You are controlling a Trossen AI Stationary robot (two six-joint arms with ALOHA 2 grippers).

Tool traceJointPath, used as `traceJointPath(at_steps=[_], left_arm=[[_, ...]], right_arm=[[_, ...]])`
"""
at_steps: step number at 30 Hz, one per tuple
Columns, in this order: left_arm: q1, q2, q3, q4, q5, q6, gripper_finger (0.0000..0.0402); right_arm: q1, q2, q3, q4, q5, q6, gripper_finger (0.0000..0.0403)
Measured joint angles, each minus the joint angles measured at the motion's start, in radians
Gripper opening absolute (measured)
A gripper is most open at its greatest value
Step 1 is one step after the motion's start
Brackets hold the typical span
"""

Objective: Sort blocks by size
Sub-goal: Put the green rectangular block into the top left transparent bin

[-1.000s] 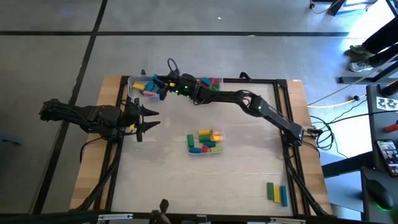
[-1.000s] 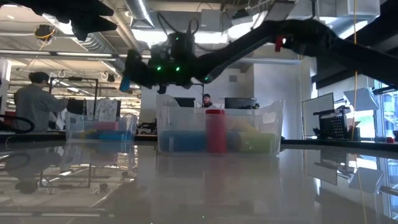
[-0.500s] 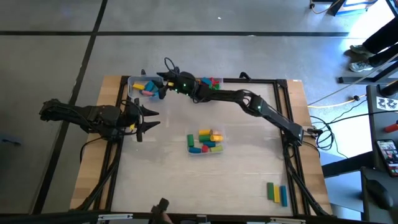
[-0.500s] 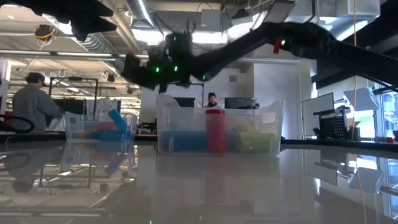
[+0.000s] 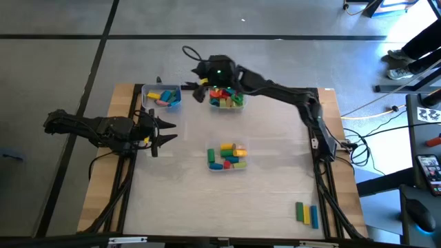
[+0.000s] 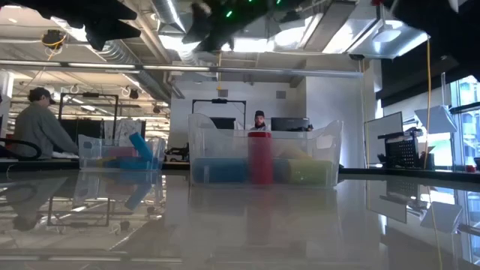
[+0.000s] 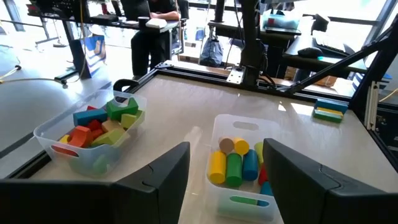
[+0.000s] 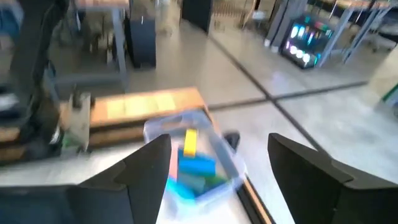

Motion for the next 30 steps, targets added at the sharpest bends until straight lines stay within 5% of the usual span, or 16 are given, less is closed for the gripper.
traceJointPath(at_steps=[10,20,30], left_arm=[[0.0,0.0,0.0,0.001,0.0,0.0,0.0198],[0.0,0.0,0.0,0.0,0.0,0.003,0.0198],[0.0,0.0,0.0,0.0,0.0,-0.004,0.0198]], right_arm=[[0.119,-0.228,0.0,-0.544,0.102,-0.005,0.0269],[0.388,-0.289,-0.004,-1.0,0.235,0.217,0.0269],[0.68,-0.293,-0.122,-1.046,0.286,0.43,0.0269]])
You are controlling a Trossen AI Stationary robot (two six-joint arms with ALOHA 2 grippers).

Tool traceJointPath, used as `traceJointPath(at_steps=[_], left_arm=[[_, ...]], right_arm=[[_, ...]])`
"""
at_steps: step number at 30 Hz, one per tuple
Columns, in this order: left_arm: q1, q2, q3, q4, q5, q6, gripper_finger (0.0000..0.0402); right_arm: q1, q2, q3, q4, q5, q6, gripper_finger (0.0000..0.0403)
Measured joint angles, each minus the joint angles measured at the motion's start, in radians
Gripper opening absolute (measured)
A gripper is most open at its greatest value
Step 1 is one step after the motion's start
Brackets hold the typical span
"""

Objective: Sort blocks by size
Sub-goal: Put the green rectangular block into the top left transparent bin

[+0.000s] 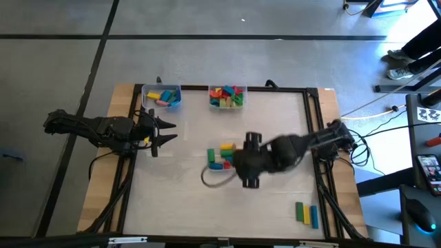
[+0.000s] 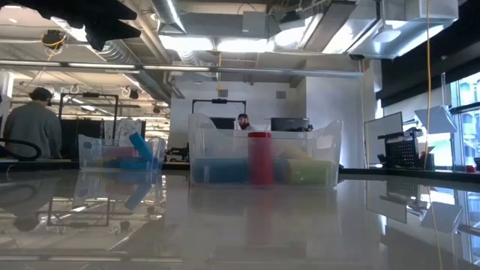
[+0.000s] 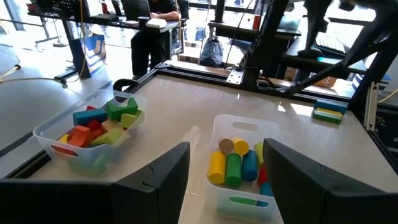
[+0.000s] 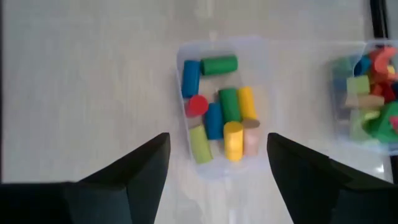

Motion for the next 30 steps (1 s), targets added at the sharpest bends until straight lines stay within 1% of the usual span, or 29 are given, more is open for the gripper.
traceJointPath(at_steps=[3,5,12,17,20,23,26,30], left_arm=[[0.0,0.0,0.0,0.0,0.0,-0.011,0.0198],[0.0,0.0,0.0,0.0,0.0,-0.024,0.0198],[0.0,0.0,0.0,0.0,0.0,-0.031,0.0198],[0.0,0.0,0.0,0.0,0.0,-0.058,0.0198],[0.0,0.0,0.0,0.0,0.0,-0.058,0.0198],[0.0,0.0,0.0,0.001,0.0,-0.056,0.0198],[0.0,0.0,0.0,0.001,0.0,-0.056,0.0198],[0.0,0.0,0.0,0.0,0.0,-0.056,0.0198]], right_arm=[[0.077,0.001,-0.06,0.005,0.083,0.095,0.0269],[0.126,0.001,-0.104,0.02,0.117,0.151,0.0269],[0.268,0.001,-0.273,0.04,0.173,0.421,0.0269],[0.371,0.001,-0.417,0.036,0.163,0.73,0.0269],[0.437,0.001,-0.501,0.035,0.098,0.939,0.0269],[0.495,0.001,-0.575,0.035,0.01,1.129,0.0269],[0.542,0.001,-0.633,0.03,-0.1,1.274,0.0269],[0.57,0.001,-0.694,0.031,-0.272,1.442,0.0269]])
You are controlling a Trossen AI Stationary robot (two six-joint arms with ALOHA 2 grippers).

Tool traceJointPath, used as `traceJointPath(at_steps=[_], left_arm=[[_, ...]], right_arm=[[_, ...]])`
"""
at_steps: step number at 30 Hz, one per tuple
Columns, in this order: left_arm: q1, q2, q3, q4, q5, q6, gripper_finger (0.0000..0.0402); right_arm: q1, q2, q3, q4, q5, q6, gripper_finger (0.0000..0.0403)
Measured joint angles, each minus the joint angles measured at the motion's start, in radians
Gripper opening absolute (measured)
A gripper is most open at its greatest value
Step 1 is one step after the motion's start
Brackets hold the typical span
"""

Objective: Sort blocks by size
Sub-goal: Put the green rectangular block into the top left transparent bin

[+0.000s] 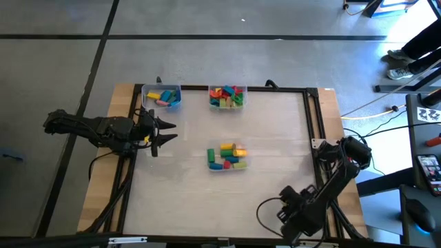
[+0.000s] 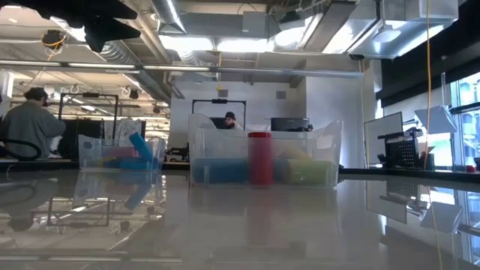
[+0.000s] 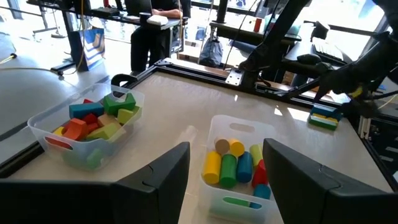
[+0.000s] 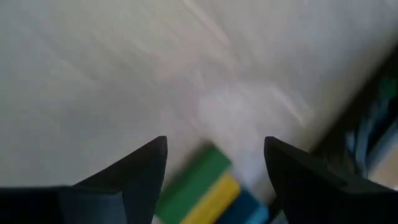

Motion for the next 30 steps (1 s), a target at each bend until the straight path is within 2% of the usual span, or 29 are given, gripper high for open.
traceJointPath(at_steps=[4,7,14,20,24,30], left_arm=[[0.0,0.0,0.0,0.0,0.0,-0.001,0.0198],[0.0,0.0,0.0,0.0,0.0,-0.002,0.0198],[0.0,0.0,0.0,0.0,0.0,-0.004,0.0198],[0.0,0.0,0.0,0.0,0.0,0.0,0.0198],[0.0,0.0,0.0,0.0,0.0,0.0,0.0198],[0.0,0.0,0.0,-0.008,0.0,-0.005,0.0198]], right_arm=[[0.0,0.0,-0.041,0.011,-0.177,0.111,0.0269],[0.0,0.0,-0.049,0.008,-0.265,0.135,0.0269],[0.0,0.0,-0.049,-0.011,-0.298,0.19,0.0269],[-0.001,0.0,-0.056,0.026,-0.299,0.137,0.0262],[-0.001,0.0,-0.1,0.102,-0.311,0.098,0.0212],[0.003,0.001,-0.196,0.293,-0.333,0.032,0.0082]])
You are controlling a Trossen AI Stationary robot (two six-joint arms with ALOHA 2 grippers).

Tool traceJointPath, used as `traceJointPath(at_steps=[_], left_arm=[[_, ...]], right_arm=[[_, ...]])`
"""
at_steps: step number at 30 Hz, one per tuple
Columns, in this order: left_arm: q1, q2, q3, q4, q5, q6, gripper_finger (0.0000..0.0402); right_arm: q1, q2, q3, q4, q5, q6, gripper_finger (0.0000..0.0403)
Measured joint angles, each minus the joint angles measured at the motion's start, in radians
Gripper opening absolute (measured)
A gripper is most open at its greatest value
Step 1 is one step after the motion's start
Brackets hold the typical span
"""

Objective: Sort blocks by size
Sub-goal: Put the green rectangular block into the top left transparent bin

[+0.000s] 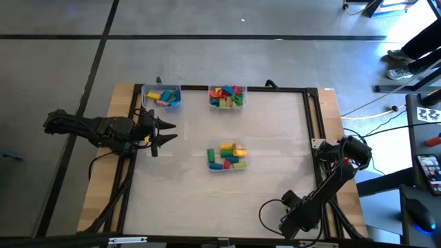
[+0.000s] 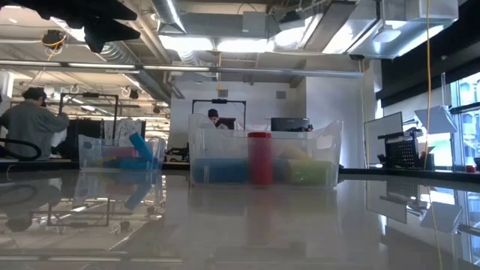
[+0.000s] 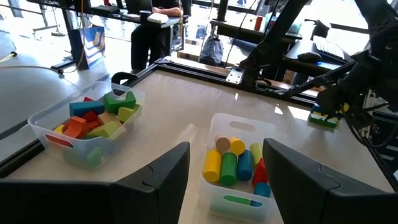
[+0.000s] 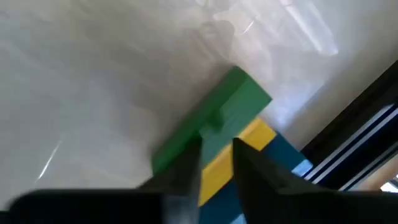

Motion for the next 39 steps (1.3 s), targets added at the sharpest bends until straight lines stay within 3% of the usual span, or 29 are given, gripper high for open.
traceJointPath(at_steps=[4,11,21,31,35,39], left_arm=[[0.0,0.0,0.0,0.0,0.0,-0.001,0.0198],[0.0,0.0,0.0,0.0,0.0,-0.007,0.0198],[0.0,0.0,0.0,0.0,0.0,-0.007,0.0198],[0.0,0.0,0.0,-0.017,0.0,-0.021,0.0198],[0.0,0.0,0.0,-0.016,0.0,-0.021,0.0198],[0.0,0.0,0.0,-0.016,0.0,-0.021,0.0198]], right_arm=[[0.0,-0.001,-0.019,-0.003,0.005,-0.001,0.0011],[0.001,-0.002,-0.018,-0.013,0.103,-0.036,0.0032],[0.0,-0.001,-0.019,-0.001,0.484,-0.215,0.0004],[-0.001,0.008,-0.022,0.008,0.824,-0.459,0.0016],[-0.001,0.008,0.009,-0.008,0.831,-0.456,0.0016],[-0.001,0.008,0.078,-0.098,0.737,-0.4,0.0019]])
